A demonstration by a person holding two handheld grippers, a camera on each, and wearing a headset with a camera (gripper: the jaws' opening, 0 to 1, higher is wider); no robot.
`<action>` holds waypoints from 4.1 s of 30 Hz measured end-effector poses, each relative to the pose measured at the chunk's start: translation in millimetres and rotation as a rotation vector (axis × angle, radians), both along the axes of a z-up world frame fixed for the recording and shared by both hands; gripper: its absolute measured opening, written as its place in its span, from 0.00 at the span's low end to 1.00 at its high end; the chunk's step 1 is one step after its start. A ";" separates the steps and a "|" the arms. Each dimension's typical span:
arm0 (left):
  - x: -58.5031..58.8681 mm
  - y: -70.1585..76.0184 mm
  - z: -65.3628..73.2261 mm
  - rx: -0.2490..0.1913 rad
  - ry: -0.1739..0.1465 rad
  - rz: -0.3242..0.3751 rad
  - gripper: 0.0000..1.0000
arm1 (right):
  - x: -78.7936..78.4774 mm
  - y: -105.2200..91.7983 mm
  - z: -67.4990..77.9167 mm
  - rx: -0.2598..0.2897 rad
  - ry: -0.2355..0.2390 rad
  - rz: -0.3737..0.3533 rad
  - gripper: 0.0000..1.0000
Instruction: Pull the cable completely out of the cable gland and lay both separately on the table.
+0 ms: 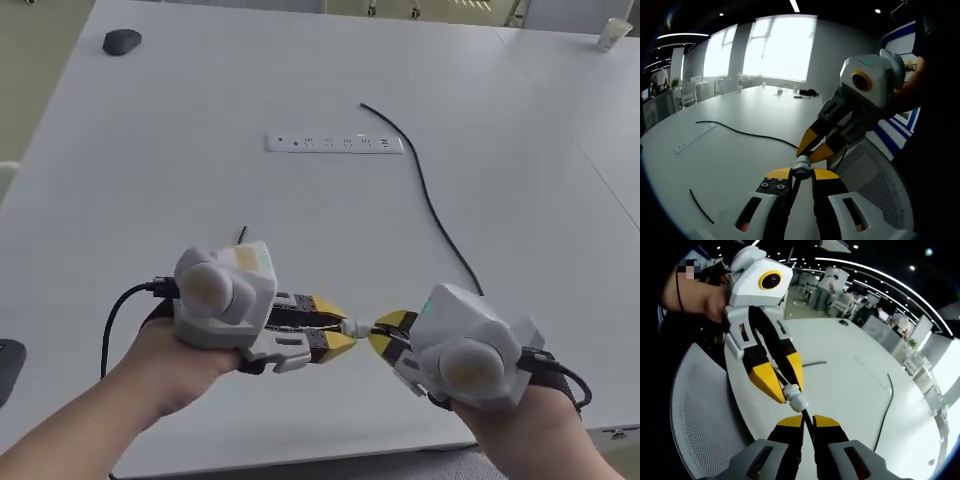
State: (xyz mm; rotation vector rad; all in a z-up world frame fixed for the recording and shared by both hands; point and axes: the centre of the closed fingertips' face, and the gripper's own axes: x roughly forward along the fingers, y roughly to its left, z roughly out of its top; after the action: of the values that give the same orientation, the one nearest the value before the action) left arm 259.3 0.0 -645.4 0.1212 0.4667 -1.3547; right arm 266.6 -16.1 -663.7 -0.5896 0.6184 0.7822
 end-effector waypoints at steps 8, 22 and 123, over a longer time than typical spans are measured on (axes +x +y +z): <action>2.5 3.9 -0.1 0.004 -0.010 0.011 0.16 | 5.9 -10.8 -3.6 0.027 0.022 -0.051 0.01; 5.1 5.4 -0.3 -0.001 -0.017 0.029 0.15 | 15.7 -48.0 -21.2 0.128 0.098 -0.243 0.01; -0.9 -3.9 2.9 0.010 -0.010 0.071 0.15 | 5.7 -29.5 -11.2 0.076 0.031 -0.076 0.00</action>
State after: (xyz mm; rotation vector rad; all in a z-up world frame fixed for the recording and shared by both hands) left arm 258.4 -3.8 -642.5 0.1184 0.4652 -1.2823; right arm 272.4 -45.6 -674.9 -0.4824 0.6332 0.7419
